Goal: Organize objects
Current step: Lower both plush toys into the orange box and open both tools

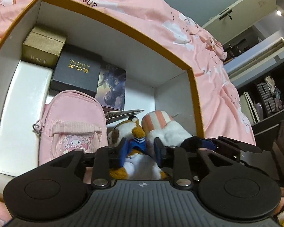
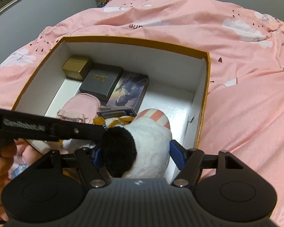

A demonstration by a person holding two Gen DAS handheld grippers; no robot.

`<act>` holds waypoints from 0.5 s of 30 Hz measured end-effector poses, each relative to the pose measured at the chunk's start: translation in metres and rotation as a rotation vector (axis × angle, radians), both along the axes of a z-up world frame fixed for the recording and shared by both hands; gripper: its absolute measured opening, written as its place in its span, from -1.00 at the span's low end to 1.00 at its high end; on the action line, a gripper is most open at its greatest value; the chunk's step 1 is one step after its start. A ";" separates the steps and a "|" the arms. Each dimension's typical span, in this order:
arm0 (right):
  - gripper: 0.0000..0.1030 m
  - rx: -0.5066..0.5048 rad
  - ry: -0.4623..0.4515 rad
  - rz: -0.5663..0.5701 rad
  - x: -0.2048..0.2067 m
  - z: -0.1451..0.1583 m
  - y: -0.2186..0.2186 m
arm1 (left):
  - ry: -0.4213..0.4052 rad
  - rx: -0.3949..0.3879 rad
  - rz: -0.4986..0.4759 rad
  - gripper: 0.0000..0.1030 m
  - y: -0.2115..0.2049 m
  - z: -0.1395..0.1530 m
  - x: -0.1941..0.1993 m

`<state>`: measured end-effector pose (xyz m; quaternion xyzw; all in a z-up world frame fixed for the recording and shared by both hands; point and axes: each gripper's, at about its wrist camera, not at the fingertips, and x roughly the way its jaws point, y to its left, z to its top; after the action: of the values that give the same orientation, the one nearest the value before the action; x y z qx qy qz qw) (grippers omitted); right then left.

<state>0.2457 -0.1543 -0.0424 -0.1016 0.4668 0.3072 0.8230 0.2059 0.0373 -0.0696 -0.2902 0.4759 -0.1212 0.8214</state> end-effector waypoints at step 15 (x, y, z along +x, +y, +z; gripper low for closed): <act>-0.21 -0.059 -0.006 0.094 -0.002 0.013 -0.004 | 0.057 0.149 -0.137 -0.27 -0.020 0.002 0.000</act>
<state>0.2434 -0.1582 -0.0293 -0.1487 0.4678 0.3315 0.8057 0.2058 0.0176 -0.0680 -0.1986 0.5256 -0.1329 0.8165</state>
